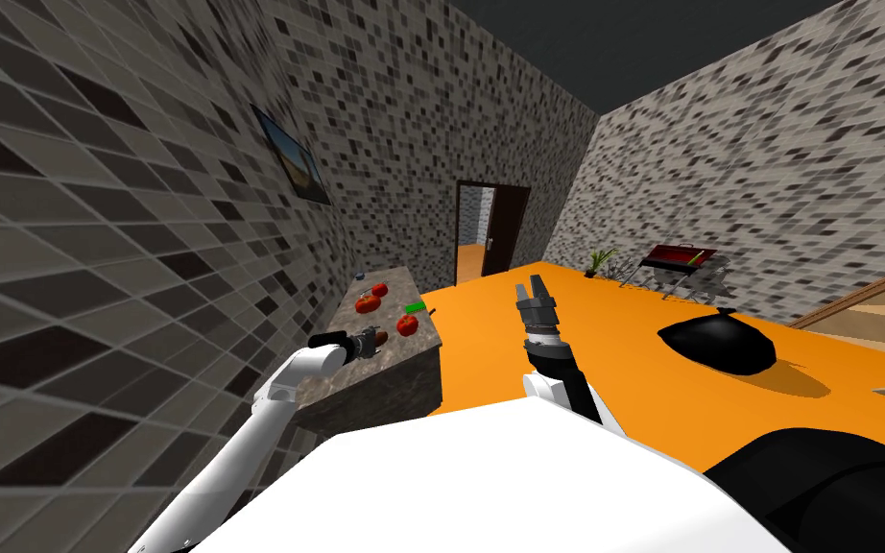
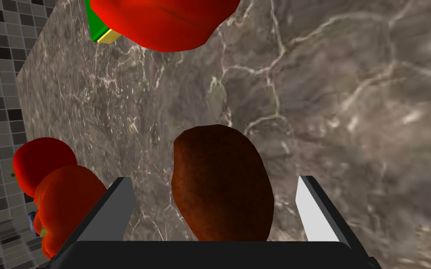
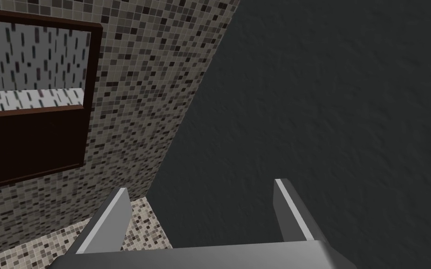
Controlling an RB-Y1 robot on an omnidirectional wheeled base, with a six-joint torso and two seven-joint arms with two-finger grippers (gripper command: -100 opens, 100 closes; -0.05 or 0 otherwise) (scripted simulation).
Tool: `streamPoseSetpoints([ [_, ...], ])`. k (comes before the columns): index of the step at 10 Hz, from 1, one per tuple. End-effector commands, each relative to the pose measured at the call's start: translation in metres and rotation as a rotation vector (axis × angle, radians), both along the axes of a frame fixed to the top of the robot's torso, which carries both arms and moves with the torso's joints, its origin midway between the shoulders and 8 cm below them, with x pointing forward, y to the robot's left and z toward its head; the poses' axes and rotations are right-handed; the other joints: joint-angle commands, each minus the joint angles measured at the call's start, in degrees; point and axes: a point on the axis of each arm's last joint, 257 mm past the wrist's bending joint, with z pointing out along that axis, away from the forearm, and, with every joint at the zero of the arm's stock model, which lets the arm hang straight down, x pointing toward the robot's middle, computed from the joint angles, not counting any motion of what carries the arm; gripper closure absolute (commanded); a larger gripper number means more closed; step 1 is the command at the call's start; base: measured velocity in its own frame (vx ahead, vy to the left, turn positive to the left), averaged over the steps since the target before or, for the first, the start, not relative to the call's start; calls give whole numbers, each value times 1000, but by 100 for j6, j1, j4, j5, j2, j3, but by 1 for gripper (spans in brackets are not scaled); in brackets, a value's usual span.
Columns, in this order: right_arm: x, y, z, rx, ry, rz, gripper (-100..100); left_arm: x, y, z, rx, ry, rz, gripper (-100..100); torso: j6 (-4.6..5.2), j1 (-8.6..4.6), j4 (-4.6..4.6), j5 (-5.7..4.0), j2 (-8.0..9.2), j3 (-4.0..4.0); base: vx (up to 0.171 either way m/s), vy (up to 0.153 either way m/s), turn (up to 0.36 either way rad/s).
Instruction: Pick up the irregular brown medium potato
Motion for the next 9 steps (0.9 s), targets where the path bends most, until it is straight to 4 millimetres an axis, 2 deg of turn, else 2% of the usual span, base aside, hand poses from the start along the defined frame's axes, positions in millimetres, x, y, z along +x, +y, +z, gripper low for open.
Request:
streamPoseSetpoints([
  [1, 0, 0, 0, 0, 0, 0, 0, 0, 0, 0, 0, 0, 0, 100, 0, 0, 0, 0, 0, 0, 0, 0, 0],
  [5, 0, 0, 0, 0, 0, 0, 0, 0, 0, 0, -1, 0, 1, 100, 2, -1, -2, -1, -8, -5, 0, 0, 0],
  [6, 0, 0, 0, 0, 0, 0, 0, 0, 0, 0, -1, 0, 0, 0, 2, 0, -2, -1, -8, -5, 0, 0, 0],
  [7, 0, 0, 0, 0, 0, 0, 0, -5, -8, 4, 0, 0, -17, 100, 2, 0, -2, -1, -8, -5, 18, 6, 166],
  [9, 0, 0, 0, 0, 0, 0, 0, -11, -17, 10, 0, 1, -40, 100, -4, 5, -3, -1, -13, -8, 36, 7, 155],
])
